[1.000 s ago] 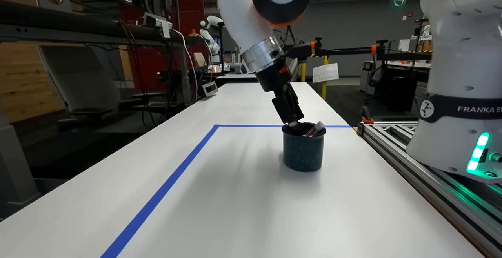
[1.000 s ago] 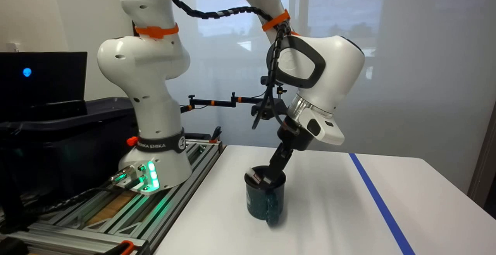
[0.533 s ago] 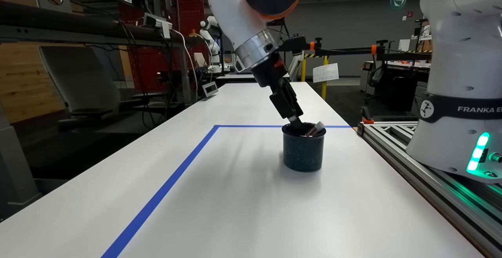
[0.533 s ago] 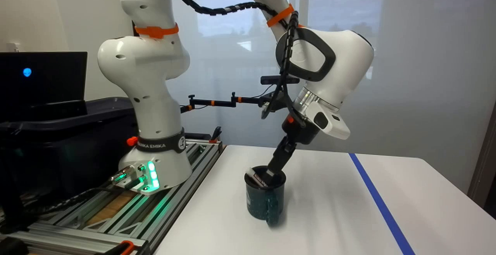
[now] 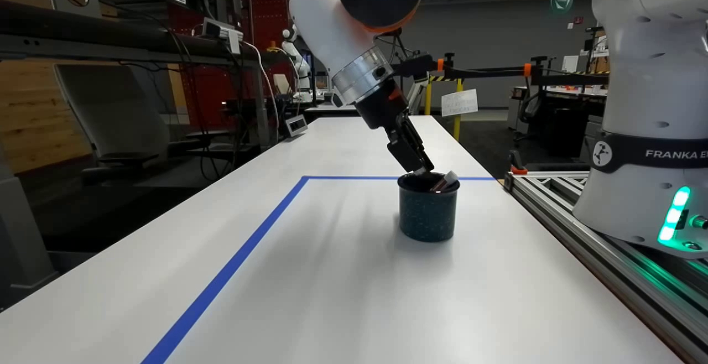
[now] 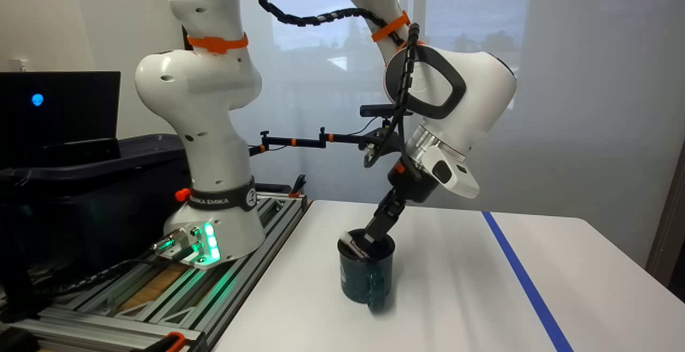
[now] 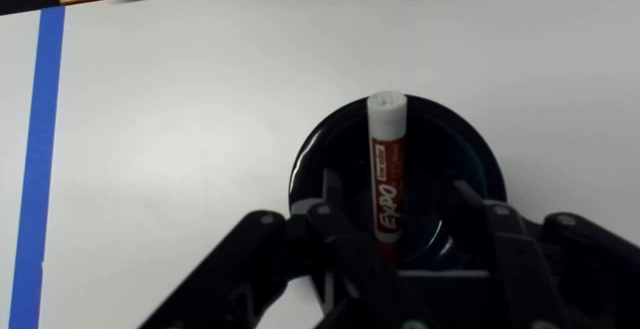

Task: Put the marker on the table

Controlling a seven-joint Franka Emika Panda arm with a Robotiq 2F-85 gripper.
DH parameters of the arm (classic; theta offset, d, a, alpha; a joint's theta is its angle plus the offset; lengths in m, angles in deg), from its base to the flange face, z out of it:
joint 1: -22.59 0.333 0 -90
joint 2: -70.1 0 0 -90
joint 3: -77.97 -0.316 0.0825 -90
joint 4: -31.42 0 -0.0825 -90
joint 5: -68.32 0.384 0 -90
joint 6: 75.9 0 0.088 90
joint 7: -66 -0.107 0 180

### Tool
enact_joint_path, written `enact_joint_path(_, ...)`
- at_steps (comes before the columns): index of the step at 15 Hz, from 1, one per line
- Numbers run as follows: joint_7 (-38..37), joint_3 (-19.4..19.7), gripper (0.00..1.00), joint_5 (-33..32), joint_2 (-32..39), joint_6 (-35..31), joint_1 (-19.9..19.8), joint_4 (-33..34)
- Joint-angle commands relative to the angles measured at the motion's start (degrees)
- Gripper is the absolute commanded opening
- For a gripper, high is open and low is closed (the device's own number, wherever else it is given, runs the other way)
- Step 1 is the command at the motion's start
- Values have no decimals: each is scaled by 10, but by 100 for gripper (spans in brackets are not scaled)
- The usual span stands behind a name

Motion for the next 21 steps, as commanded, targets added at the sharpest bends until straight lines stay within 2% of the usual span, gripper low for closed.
enact_joint_path(1, 0, 0, 51, 6, 24, 12, 2, 15)
enact_joint_path(7, 3, -1, 46, 11, 55, 8, 4, 27)
enact_joint_path(9, 5, -2, 40, 12, 64, 7, 4, 32)
enact_joint_path(10, 6, -2, 19, 12, 68, 7, 4, 34)
enact_joint_path(11, 5, -2, 15, 11, 71, 6, 4, 36)
enact_joint_path(13, 7, -4, 0, 12, 76, 6, 5, 39)
enact_joint_path(15, 10, -5, 5, 15, 75, 7, 5, 40)
enact_joint_path(21, 25, -10, 5, 29, 24, 23, 3, 24)
